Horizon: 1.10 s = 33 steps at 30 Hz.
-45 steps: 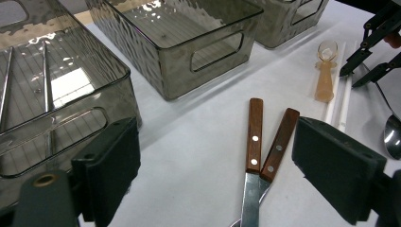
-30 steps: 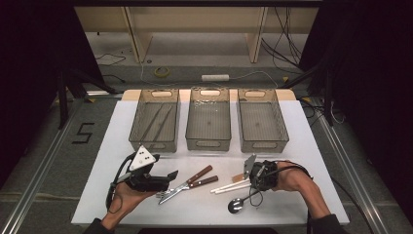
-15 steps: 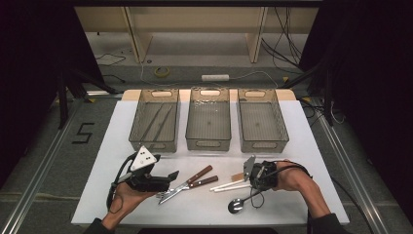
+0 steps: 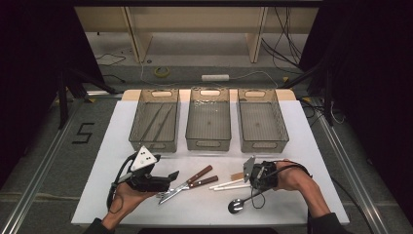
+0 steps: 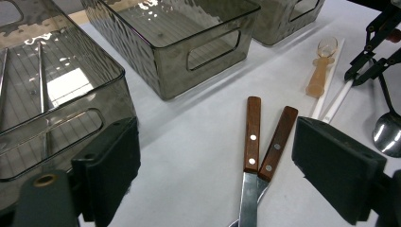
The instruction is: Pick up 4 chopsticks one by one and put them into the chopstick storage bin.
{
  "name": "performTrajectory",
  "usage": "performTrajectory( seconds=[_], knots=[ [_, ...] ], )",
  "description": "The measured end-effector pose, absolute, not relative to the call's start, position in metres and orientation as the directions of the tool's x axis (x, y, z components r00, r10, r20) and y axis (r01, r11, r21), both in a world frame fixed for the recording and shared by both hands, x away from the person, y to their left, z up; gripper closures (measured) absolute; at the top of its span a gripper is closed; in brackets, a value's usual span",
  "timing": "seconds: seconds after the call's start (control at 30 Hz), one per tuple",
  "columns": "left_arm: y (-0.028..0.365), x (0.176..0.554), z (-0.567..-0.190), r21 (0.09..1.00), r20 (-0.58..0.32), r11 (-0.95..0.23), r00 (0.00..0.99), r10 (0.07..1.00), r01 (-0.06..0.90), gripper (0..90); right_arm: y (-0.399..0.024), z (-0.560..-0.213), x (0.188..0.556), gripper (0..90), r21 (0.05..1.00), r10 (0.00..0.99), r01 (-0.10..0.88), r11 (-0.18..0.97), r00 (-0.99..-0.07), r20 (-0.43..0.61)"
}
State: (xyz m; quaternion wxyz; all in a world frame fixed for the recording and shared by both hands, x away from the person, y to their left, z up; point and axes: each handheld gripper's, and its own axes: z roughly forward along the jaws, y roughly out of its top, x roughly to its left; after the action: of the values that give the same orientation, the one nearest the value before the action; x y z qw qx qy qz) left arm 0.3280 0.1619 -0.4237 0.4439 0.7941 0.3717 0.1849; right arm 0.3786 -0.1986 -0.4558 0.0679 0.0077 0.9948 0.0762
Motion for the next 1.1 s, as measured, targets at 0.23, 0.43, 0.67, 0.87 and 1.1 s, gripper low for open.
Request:
performTrajectory(
  seconds=[0.23,0.43,0.67,0.87,1.1],
  knots=[
    [0.1617,0.3279,-0.4237,0.842,-0.034,-0.332,0.656,0.754,0.426,15.6,-0.1991,-0.4565,0.3787,84.0,0.165,0.013,-0.01,0.986,-0.99,-0.14],
    [0.1611,0.3278,-0.4239,0.841,-0.034,-0.333,0.658,0.753,0.426,15.6,-0.1995,-0.4558,0.3778,85.0,0.154,0.002,-0.019,0.988,-0.991,-0.136],
    [0.1606,0.3277,-0.424,0.843,-0.033,-0.332,0.656,0.754,0.423,15.6,-0.1997,-0.4561,0.3767,85.5,0.155,-0.018,-0.04,0.987,-0.989,-0.144],
    [0.1607,0.3278,-0.424,0.842,-0.034,-0.333,0.656,0.754,0.425,15.6,-0.2001,-0.4561,0.3763,85.7,0.163,-0.028,-0.054,0.985,-0.987,-0.157],
    [0.16,0.3277,-0.4244,0.841,-0.034,-0.336,0.66,0.751,0.425,15.6,-0.2002,-0.4528,0.3751,85.9,0.162,-0.029,-0.055,0.985,-0.987,-0.161]
  ],
)
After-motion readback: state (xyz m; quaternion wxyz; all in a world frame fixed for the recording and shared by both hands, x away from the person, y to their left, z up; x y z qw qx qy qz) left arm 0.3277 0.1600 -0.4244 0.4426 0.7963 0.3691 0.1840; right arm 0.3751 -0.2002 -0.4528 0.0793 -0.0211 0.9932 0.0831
